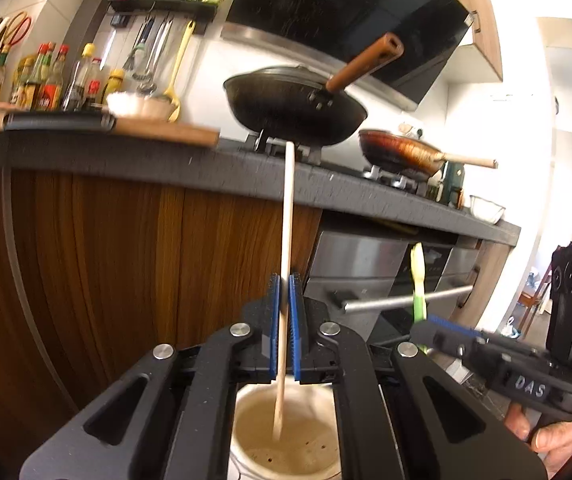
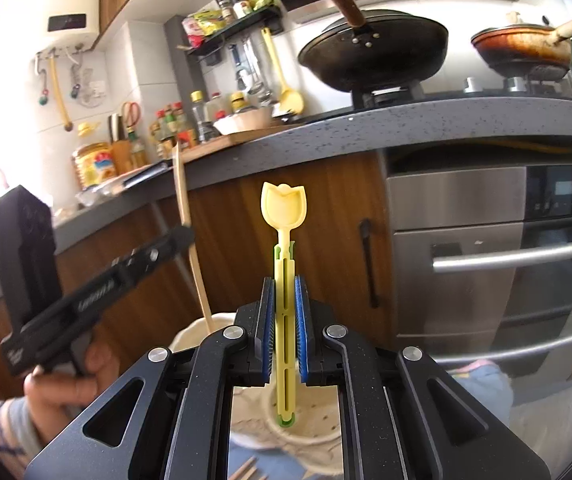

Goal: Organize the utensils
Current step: 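Lift and drop the chopstick and yellow utensil into the porcelain pot with both tools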

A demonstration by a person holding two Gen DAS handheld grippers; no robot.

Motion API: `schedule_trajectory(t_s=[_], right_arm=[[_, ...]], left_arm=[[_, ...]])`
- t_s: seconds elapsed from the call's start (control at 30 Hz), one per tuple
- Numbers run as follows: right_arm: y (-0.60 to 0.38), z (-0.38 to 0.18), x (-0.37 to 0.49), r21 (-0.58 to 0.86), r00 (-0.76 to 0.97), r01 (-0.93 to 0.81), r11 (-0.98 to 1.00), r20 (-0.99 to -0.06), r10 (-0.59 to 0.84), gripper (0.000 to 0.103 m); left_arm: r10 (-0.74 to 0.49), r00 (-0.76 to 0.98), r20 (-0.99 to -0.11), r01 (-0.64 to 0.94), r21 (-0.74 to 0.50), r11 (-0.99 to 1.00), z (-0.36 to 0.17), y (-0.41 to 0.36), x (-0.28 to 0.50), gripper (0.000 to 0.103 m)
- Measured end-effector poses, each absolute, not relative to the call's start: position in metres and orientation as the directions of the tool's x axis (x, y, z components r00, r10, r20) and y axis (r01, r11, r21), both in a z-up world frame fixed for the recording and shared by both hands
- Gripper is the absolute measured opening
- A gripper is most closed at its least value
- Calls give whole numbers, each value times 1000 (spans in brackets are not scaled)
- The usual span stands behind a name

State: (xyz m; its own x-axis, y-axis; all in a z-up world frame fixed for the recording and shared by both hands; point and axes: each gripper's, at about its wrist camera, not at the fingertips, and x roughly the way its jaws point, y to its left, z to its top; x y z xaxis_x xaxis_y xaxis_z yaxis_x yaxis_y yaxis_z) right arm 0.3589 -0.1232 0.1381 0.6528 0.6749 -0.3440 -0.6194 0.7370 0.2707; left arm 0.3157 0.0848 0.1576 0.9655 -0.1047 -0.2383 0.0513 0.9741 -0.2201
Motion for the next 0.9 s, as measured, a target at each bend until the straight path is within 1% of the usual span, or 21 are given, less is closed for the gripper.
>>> schedule_trajectory(t_s=[0.2,0.43,0.57,0.63,0.8,0.9], right_arm=[[-112,110,362,222,666,-603,766,-389,636,11],[-108,87,354,171,652,-598,783,-465,599,11],[-103,81,354,151,636,-595,789,-511,578,11],[-100,80,355,139,628,-595,792,-535,565,11],[-94,78,358,112,610,-589,801,-589,531,11],[-91,76,358,95,602,-585,805,-615,510,11]], left_arm=[[-116,950,-291,61,-193,979,141,81,313,4],[-127,936,-327,76,-163,984,142,81,318,4],[-140,925,-353,87,-164,983,145,81,323,4],[-140,914,-380,81,-166,983,145,82,329,4],[-142,887,-440,86,-144,986,147,80,343,4],[-140,877,-460,91,-126,988,150,76,347,4]])
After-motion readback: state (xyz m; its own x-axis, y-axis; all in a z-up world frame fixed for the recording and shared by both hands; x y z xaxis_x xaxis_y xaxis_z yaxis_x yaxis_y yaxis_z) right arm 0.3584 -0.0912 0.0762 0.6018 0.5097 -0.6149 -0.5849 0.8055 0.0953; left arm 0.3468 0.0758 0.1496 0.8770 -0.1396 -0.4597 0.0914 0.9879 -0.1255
